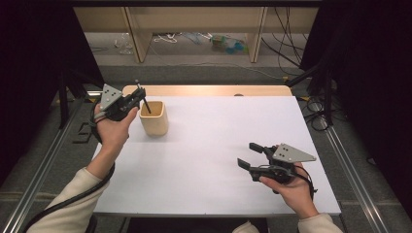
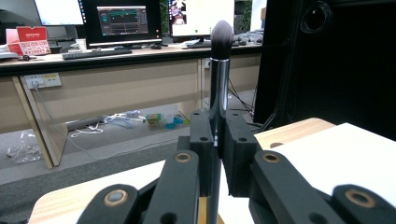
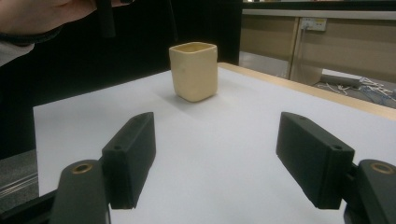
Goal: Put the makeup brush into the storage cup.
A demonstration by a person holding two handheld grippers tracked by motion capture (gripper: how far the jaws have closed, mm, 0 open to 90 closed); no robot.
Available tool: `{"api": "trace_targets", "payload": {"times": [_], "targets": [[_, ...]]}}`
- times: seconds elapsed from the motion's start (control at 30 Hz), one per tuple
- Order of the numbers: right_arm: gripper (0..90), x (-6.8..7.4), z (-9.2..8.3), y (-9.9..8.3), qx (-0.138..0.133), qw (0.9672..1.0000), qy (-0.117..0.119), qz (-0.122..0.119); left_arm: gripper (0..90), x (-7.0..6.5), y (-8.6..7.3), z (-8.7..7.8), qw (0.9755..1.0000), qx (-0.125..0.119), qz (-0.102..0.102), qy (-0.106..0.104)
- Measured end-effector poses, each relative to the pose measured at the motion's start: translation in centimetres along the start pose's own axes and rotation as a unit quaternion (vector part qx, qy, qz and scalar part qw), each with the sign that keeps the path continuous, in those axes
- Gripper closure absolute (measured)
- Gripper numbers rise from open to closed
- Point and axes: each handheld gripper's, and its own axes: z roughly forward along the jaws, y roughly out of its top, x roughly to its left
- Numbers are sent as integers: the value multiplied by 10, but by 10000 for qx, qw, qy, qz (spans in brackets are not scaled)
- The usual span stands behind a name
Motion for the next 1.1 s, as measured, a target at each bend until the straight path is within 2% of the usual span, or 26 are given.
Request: {"api": "trace_targets", "payload": {"times": [0.03, 0.07, 0.13, 0.33, 0.37, 0.43, 0.5, 0.6, 0.67, 0.77, 0.9, 0.93, 1.03, 1.1], "targets": [[297, 0, 0, 0, 35, 10000, 14, 35, 835, 0, 0, 1, 10000, -2, 0, 1], [297, 0, 1, 0, -66, 10000, -35, -27, 835, 0, -1, 1, 10000, 10, -5, 10], [297, 0, -2, 1, 204, 9997, 89, 43, 835, 0, -1, 2, 10000, 12, -14, 7], [297, 0, -2, 1, 209, 9997, 87, 39, 835, 1, -1, 4, 10000, 16, -39, 22], [297, -2, -1, 0, 92, 9999, 26, -106, 835, 1, -1, 5, 10000, 21, -30, 24], [297, -2, -1, 0, 82, 9999, 31, -100, 835, 1, -1, 5, 10000, 31, -32, 22], [297, 0, -2, 1, 190, 9998, 69, 34, 835, 2, -1, 6, 10000, 40, -38, 30], [297, 0, -2, 0, 201, 9998, 86, 38, 835, 2, -1, 7, 10000, 28, -65, 31], [298, -2, -1, 0, 79, 9999, 14, -91, 835, 2, -1, 7, 10000, 34, -37, 31], [298, 0, -2, 0, 184, 9998, 71, 33, 835, 3, -1, 8, 10000, 35, -40, 30], [297, 0, -2, 0, 180, 9998, 73, 33, 835, 3, -1, 9, 9999, 39, -77, 51], [298, -2, -1, 0, 74, 9999, 24, -96, 835, 4, -1, 9, 10000, 46, -72, 50], [298, 0, -2, 0, 182, 9998, 99, 42, 835, 4, -1, 10, 9999, 15, -108, 51], [298, -2, 0, 0, 32, 9999, 84, -87, 835, 4, 0, 11, 9999, 28, -99, 53]]}}
